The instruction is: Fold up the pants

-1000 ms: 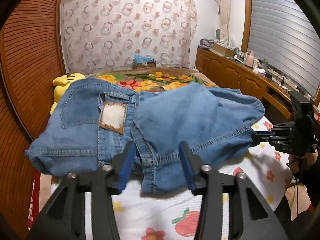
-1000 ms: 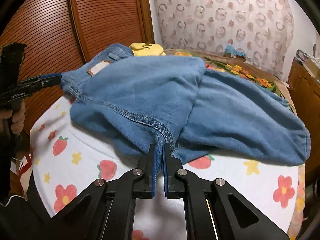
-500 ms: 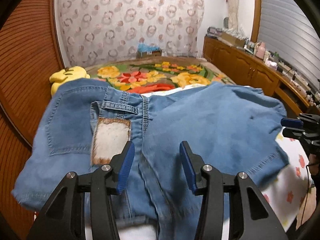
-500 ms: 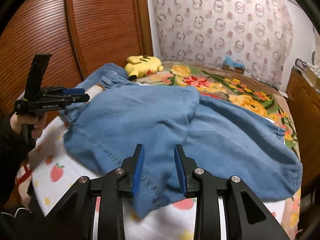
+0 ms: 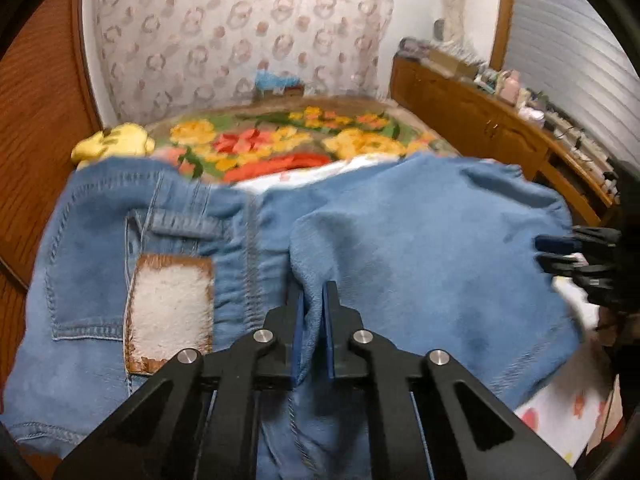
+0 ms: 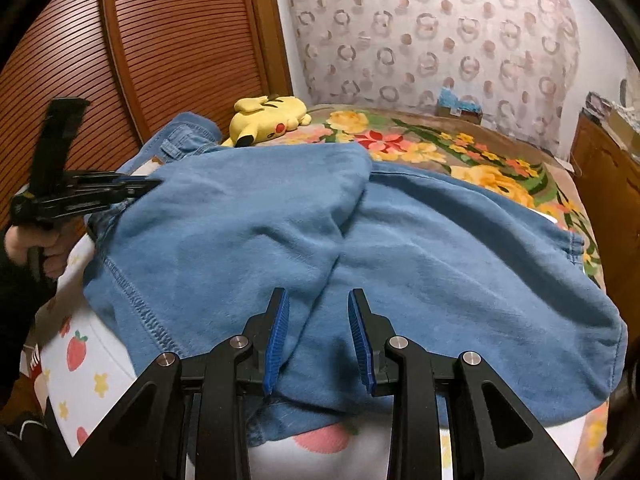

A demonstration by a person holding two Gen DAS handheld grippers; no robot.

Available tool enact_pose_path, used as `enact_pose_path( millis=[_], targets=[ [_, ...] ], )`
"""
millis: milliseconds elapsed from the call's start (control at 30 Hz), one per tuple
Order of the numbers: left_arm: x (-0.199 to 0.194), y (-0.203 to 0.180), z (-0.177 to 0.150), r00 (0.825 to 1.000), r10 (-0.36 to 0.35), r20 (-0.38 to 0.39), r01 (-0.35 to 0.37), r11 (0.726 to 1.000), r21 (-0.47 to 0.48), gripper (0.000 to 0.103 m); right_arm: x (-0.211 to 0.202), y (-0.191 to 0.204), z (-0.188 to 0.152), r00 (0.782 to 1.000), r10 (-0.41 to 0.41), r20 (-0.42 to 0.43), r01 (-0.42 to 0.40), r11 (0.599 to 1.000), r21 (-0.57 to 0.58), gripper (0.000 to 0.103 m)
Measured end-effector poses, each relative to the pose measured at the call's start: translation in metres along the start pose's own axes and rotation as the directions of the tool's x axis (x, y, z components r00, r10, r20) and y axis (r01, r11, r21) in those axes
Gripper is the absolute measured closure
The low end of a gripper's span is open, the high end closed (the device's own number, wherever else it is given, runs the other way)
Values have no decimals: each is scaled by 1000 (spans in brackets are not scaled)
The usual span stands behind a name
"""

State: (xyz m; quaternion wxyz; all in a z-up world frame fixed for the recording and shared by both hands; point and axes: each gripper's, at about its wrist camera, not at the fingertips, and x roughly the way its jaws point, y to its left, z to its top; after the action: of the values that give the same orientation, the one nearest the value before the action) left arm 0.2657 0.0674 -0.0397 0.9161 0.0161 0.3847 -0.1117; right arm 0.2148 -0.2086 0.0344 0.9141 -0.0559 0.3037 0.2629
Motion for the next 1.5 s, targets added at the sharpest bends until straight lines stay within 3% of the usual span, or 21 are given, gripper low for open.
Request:
enact_pose_path(
  millis=[100, 233, 400, 467, 567, 700, 833, 933, 1067, 1333, 1500],
  targets=[
    [-22, -24, 5, 997, -59, 41, 58, 998, 38, 93, 1, -3, 5, 1000, 0, 9, 0, 1000, 4, 71],
    [-35, -57, 6, 992, -124, 35, 120, 987, 110, 92, 3, 0, 9, 1000, -1, 21, 1, 1000, -3, 71],
    [-42, -63, 3, 993, -116, 26, 111, 984, 141, 78, 7, 2, 7, 1000, -1, 22, 1, 1000, -6, 71],
    [-46, -56, 4, 994, -104, 36, 99, 987, 127, 62, 7, 2, 6, 1000, -1, 20, 1, 1000, -8, 71],
    [-54, -46, 6, 992, -104, 65, 98, 990, 98, 57, 7, 0, 5, 1000, -2, 18, 2, 1000, -6, 71],
    [-61, -21, 16, 990, -75, 117, 71, 997, 42, 57, 8, 1, 6, 1000, -2, 14, 2, 1000, -9, 71],
    [-57, 7, 26, 990, 6, 142, -6, 1000, -3, 57, 8, 1, 6, 1000, -2, 11, 2, 1000, -16, 71],
    [-32, 26, 28, 995, 30, 96, -27, 999, -29, 57, 7, -1, 6, 1000, -1, 11, 1, 1000, -14, 71],
    [14, 38, 16, 999, 41, -19, -41, 999, -31, 57, 6, -3, 5, 1000, -1, 13, 1, 1000, -10, 71],
    [22, 35, 7, 1000, 1, -28, -3, 998, -66, 57, 7, -4, 4, 1000, -8, 4, 8, 1000, -12, 71],
    [25, 28, 4, 998, -36, -43, 34, 998, -52, 87, 3, -7, 4, 1000, -10, 11, 10, 1000, 0, 71]
  ],
)
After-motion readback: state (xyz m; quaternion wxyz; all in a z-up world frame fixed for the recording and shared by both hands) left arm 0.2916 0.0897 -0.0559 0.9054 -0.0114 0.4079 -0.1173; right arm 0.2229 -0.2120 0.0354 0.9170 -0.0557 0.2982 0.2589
